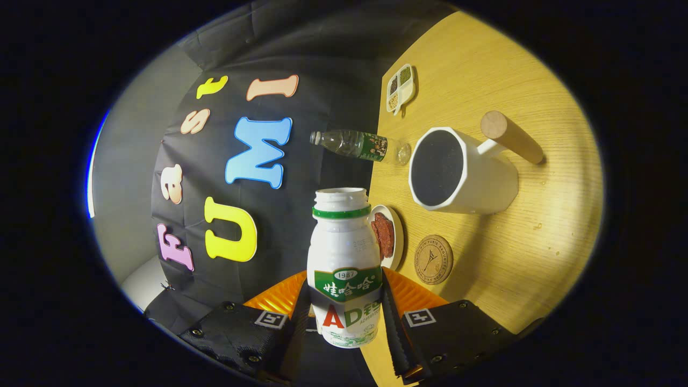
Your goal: Take the bottle from table, then pour the juice into the cup, finally place the bottle on the coaster
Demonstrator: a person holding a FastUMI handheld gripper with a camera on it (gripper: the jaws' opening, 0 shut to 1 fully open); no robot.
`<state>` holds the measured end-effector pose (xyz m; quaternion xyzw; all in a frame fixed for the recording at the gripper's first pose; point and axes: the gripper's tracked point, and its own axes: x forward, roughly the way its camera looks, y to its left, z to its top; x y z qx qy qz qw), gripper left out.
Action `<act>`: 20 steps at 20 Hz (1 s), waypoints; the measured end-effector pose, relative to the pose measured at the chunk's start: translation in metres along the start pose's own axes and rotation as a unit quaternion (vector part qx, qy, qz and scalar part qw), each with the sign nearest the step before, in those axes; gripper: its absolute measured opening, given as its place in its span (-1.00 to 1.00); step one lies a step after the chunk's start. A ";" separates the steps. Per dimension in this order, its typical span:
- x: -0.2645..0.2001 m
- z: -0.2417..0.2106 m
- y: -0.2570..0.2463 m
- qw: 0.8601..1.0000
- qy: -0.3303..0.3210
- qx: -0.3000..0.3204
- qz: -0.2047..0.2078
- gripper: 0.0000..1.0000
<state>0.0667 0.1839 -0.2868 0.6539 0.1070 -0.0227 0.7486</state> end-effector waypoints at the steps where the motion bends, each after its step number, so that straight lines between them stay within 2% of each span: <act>1: 0.001 0.000 0.002 1.000 -0.001 0.003 0.001 0.28; 20: 0.006 0.009 0.015 0.996 -0.025 0.085 0.005 0.28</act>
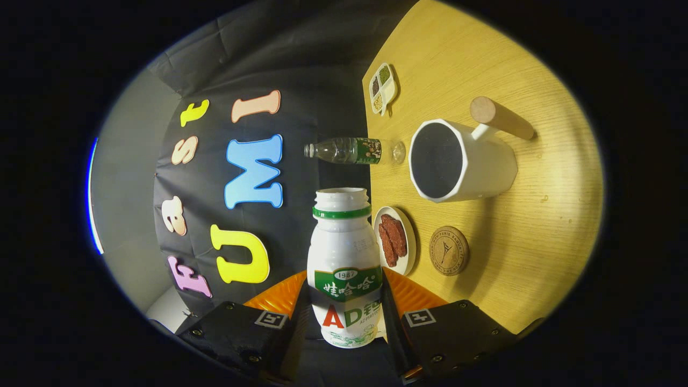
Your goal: Take the bottle from table, then pour the juice into the cup, finally place the bottle on the coaster
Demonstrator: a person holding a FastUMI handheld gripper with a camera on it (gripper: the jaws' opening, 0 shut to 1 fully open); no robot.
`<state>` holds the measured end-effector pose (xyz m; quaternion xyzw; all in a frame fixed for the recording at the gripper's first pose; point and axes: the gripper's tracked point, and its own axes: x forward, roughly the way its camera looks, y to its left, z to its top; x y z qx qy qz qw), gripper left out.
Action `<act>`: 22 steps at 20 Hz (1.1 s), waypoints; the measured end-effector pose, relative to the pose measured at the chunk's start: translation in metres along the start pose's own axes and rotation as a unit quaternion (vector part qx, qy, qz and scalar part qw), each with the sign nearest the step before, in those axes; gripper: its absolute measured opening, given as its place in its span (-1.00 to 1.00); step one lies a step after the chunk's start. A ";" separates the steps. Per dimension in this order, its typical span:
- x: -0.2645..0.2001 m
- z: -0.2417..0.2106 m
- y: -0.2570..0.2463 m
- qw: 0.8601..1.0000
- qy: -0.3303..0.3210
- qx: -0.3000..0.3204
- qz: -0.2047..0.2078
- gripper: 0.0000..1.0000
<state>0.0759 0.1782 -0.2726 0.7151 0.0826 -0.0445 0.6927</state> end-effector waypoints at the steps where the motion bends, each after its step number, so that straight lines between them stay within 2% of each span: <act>1: 0.001 0.000 0.000 1.000 -0.001 0.004 -0.001 0.29; 22: 0.008 0.004 0.000 0.998 -0.008 0.064 -0.012 0.29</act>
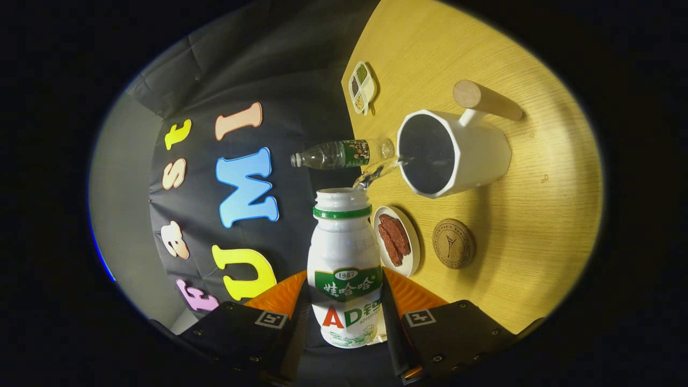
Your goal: Take the bottle from table, then pour the juice into the cup, finally place the bottle on the coaster
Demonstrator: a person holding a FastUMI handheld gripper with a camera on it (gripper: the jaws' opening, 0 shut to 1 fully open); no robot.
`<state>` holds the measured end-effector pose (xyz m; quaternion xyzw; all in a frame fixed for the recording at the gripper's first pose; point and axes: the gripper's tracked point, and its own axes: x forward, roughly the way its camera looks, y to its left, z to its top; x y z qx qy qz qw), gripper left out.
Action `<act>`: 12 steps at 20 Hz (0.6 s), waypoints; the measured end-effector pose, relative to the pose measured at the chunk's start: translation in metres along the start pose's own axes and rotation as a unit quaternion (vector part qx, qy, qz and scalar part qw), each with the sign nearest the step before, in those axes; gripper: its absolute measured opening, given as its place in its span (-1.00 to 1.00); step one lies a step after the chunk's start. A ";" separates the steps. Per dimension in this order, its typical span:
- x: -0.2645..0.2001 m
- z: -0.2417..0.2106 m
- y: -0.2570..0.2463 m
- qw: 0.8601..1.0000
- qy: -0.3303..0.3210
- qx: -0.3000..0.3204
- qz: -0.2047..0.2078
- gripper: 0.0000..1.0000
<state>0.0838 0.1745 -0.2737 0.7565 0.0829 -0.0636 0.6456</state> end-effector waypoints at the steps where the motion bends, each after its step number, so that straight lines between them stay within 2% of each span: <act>1: 0.000 0.000 0.001 1.000 0.000 0.000 0.000 0.29; 12: 0.001 0.000 0.003 1.000 -0.004 0.016 0.007 0.29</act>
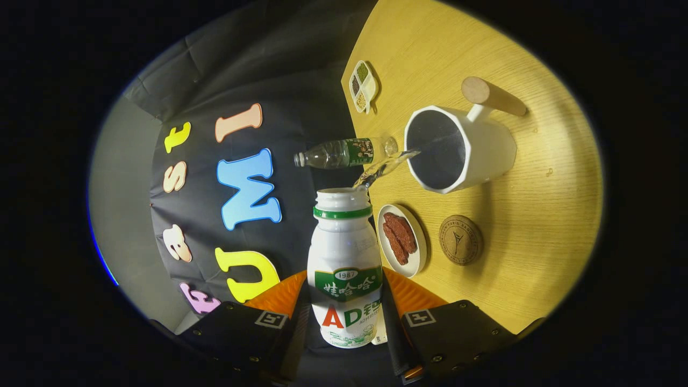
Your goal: Take the bottle from table, then pour the juice into the cup, finally place the bottle on the coaster
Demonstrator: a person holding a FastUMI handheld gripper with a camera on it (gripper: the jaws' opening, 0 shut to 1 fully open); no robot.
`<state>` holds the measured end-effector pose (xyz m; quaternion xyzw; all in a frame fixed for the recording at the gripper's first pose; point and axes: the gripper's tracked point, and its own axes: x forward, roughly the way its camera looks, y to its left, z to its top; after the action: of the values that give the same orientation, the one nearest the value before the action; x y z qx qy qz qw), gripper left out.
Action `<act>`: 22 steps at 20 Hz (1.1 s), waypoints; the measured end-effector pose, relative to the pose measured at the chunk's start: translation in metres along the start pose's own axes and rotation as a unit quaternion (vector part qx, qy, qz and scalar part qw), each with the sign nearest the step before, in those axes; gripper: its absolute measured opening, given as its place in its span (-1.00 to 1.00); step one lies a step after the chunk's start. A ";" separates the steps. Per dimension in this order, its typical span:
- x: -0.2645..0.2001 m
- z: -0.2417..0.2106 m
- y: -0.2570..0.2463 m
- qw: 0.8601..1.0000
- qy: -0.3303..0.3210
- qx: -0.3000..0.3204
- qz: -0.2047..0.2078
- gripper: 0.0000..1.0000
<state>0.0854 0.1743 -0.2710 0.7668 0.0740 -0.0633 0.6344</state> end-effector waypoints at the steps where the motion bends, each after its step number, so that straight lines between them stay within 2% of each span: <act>1: -0.001 0.000 0.000 1.000 -0.001 0.003 0.000 0.29; 22: 0.000 -0.003 0.002 0.999 -0.008 0.035 0.000 0.28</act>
<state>0.0860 0.1766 -0.2687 0.7880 0.0666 -0.0720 0.6078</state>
